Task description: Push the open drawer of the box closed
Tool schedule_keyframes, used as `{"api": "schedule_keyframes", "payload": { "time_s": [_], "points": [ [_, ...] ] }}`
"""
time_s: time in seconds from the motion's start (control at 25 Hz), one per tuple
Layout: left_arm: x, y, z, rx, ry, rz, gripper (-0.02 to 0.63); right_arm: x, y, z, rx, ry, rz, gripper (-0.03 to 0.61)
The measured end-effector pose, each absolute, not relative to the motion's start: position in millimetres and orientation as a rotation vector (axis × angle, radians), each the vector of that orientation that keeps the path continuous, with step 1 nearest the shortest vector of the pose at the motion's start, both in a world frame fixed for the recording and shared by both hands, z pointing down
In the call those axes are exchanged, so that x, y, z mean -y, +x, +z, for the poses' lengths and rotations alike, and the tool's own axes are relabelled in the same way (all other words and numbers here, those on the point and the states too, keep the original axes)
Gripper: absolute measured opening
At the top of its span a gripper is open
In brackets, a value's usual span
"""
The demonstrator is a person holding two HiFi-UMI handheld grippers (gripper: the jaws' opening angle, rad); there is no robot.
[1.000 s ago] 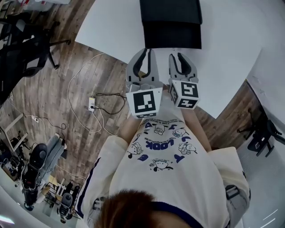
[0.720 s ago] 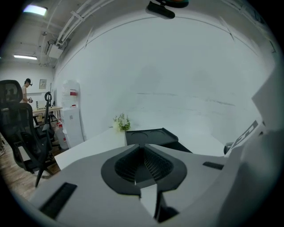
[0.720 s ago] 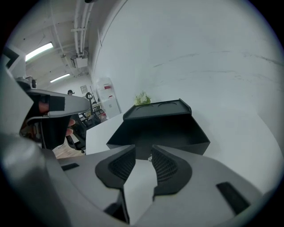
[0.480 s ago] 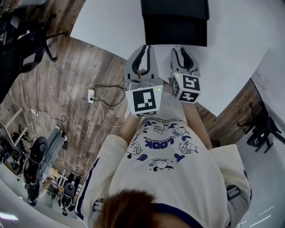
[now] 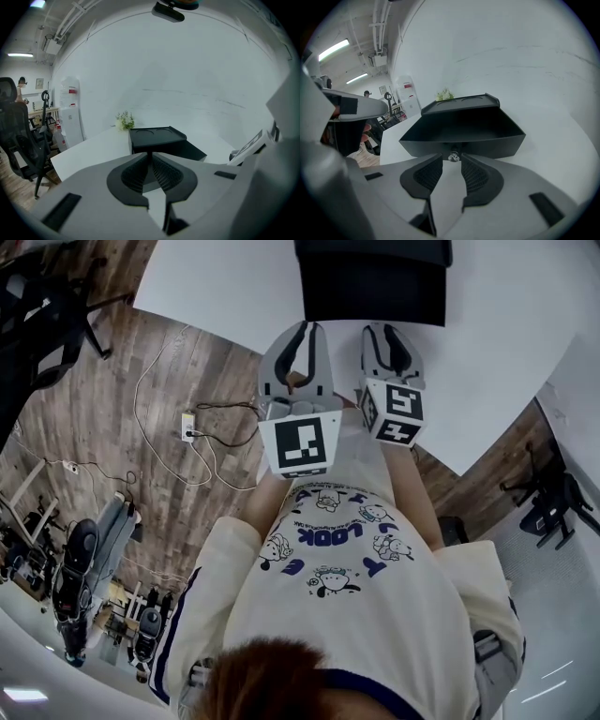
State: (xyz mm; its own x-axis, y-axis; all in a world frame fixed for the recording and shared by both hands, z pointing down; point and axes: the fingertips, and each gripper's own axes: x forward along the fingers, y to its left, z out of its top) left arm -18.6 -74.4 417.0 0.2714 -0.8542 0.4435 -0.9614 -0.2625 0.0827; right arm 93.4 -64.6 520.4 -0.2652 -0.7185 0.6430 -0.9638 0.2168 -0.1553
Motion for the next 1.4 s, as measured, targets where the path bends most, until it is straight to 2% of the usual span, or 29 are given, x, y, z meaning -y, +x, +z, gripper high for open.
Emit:
{"api": "schedule_keyframes", "payload": {
  "time_s": [0.2, 0.44, 1.4],
  "points": [
    [72.2, -16.1, 423.1, 1.636, 2.202, 0.456, 0.040, 67.7, 93.4, 527.1, 2.061, 1.537, 0.768, 0.137],
    [75.4, -18.7, 428.7, 1.626, 2.198, 0.472, 0.040, 70.6, 93.5, 533.4, 2.037, 1.544, 0.768, 0.092],
    [103.6, -26.7, 421.2, 1.622, 2.212, 0.452, 0.040, 90.2, 83.1, 525.7, 2.031, 1.572, 0.818, 0.086]
  ]
}}
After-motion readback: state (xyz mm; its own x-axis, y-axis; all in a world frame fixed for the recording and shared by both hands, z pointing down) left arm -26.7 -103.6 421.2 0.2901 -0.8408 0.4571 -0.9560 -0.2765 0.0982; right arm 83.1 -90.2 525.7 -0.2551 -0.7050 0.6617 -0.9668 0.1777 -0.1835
